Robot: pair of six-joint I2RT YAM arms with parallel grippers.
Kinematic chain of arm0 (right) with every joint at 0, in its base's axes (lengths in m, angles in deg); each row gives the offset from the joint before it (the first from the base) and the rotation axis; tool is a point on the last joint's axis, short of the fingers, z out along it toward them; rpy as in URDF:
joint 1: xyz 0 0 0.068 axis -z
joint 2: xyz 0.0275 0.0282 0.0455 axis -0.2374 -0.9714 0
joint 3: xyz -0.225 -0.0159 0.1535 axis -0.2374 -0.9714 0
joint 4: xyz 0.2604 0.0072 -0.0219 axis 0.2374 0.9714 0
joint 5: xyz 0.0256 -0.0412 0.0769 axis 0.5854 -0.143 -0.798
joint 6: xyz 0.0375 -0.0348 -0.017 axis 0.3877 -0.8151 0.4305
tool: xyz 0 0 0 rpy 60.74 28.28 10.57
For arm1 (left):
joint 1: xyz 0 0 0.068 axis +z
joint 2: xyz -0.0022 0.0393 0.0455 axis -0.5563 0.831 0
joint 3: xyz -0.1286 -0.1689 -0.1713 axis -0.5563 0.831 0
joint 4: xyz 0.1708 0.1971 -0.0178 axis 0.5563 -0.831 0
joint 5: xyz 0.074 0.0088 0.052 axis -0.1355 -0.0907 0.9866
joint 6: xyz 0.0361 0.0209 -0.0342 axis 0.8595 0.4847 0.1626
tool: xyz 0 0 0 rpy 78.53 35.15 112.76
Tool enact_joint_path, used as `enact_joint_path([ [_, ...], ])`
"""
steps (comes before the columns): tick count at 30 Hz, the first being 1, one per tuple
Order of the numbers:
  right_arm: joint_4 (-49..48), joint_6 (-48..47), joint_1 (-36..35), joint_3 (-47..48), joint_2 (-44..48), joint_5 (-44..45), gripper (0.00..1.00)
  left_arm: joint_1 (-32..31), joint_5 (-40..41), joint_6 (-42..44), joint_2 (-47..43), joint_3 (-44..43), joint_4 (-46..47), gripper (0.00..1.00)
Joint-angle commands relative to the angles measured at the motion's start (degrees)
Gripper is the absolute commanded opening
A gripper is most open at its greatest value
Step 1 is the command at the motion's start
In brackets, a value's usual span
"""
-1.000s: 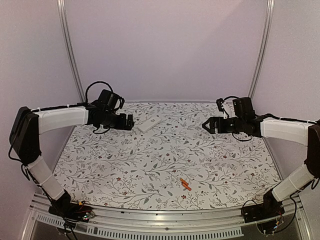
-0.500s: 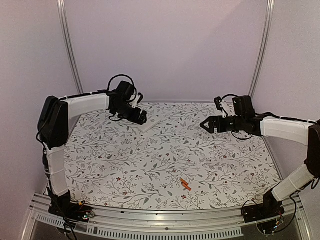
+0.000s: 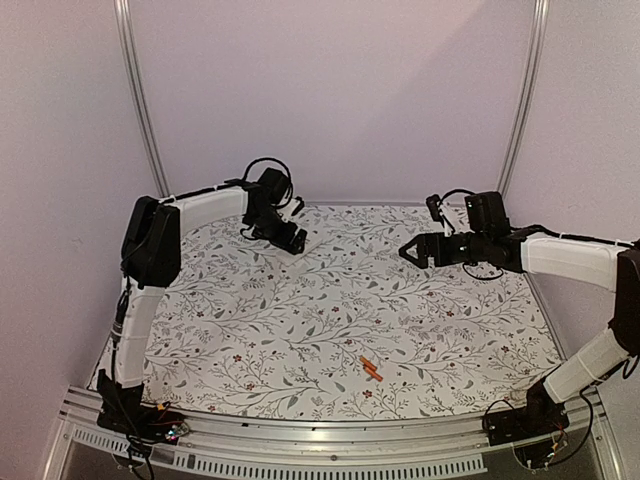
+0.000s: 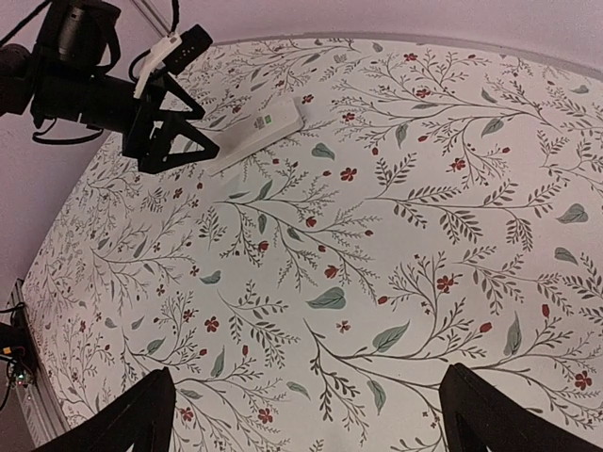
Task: Load the batteries into the remote control
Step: Pick up the remote control from the center of the board.
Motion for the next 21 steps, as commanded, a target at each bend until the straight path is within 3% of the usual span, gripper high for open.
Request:
enact_joint_path([
  [1, 0.49, -0.43, -0.15, 0.94, -0.87, -0.32, 0.99, 0.05, -0.25, 2.40, 4.33, -5.12, -4.91, 1.00],
  [12, 0.42, 1.09, -0.15, 1.07, -1.08, -1.60, 0.99, 0.09, -2.85, 3.21, 11.63, -13.65, -8.80, 0.92],
  [17, 0.49, 0.68, 0.03, 1.14, -1.28, -2.58, 0.99, -0.20, -3.59, 3.43, 13.04, -14.44, -10.07, 0.81],
  [21, 0.49, 1.52, 0.15, 1.37, -1.57, -3.03, 0.99, -1.32, -1.80, 3.87, 12.89, -13.23, -10.24, 0.67],
])
